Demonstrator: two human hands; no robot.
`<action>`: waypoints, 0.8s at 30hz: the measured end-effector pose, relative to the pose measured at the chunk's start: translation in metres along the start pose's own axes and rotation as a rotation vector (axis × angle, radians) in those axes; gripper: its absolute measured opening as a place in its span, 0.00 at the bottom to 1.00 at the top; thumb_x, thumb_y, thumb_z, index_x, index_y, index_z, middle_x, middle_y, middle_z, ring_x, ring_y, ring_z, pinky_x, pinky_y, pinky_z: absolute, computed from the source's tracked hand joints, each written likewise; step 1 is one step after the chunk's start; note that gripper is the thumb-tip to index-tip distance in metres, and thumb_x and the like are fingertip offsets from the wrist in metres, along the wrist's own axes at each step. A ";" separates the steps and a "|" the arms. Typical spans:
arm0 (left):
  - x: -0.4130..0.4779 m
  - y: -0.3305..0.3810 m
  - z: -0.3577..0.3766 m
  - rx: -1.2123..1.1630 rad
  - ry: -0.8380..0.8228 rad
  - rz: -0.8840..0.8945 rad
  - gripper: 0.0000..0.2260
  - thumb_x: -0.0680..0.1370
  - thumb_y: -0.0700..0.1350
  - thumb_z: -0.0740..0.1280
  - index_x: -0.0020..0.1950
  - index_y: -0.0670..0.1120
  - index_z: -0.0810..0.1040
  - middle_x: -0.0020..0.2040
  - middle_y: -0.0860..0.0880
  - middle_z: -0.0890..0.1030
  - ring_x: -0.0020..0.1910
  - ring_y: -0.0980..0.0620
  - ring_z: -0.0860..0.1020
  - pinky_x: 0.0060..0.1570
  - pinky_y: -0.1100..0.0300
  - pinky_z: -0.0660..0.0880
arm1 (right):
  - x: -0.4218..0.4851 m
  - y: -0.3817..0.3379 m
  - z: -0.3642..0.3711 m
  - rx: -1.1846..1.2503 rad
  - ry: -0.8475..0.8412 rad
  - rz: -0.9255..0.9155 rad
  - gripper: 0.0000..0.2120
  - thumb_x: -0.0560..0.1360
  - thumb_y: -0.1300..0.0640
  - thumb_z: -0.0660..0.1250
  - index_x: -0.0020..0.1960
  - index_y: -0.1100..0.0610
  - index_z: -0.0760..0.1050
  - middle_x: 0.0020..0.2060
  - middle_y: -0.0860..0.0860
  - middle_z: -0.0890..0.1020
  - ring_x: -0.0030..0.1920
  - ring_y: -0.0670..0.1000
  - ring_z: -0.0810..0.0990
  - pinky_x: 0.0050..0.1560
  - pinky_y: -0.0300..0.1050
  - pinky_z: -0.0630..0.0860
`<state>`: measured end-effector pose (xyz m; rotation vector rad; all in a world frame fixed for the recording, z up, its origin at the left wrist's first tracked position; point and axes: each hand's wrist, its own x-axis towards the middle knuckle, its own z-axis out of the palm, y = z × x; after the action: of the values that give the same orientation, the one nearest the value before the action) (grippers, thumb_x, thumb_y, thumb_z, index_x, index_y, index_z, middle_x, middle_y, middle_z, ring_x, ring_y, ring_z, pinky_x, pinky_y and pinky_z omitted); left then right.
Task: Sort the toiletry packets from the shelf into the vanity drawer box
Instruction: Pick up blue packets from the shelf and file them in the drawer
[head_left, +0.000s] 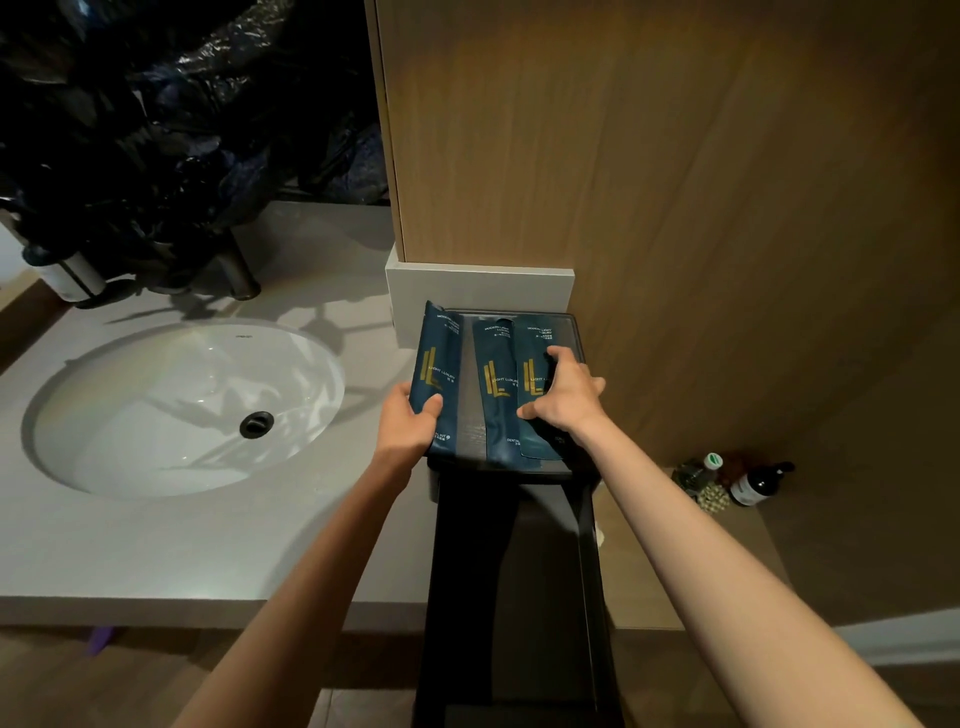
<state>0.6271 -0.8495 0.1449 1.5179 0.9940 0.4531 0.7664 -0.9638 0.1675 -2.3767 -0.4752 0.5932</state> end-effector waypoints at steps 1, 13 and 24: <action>-0.003 0.000 -0.002 -0.022 0.004 0.013 0.12 0.80 0.39 0.62 0.62 0.37 0.69 0.50 0.44 0.75 0.48 0.48 0.75 0.42 0.59 0.74 | 0.001 -0.003 -0.001 -0.015 -0.006 0.012 0.44 0.66 0.59 0.78 0.75 0.52 0.57 0.71 0.57 0.65 0.71 0.61 0.58 0.66 0.57 0.64; -0.026 0.008 -0.018 -0.115 -0.001 0.117 0.08 0.79 0.42 0.63 0.57 0.46 0.69 0.50 0.48 0.76 0.51 0.47 0.77 0.56 0.51 0.75 | -0.004 0.011 0.001 0.126 0.108 -0.073 0.30 0.69 0.60 0.75 0.68 0.50 0.70 0.68 0.55 0.73 0.70 0.58 0.68 0.68 0.51 0.67; -0.069 0.005 -0.044 -0.181 -0.078 0.146 0.09 0.80 0.45 0.62 0.60 0.48 0.71 0.47 0.55 0.78 0.44 0.58 0.78 0.36 0.71 0.75 | -0.085 0.034 -0.019 0.350 0.160 -0.285 0.16 0.76 0.59 0.68 0.63 0.51 0.75 0.61 0.46 0.78 0.65 0.47 0.73 0.67 0.44 0.68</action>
<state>0.5567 -0.8772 0.1771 1.4385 0.7632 0.5679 0.7120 -1.0381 0.1829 -1.9605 -0.5747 0.3226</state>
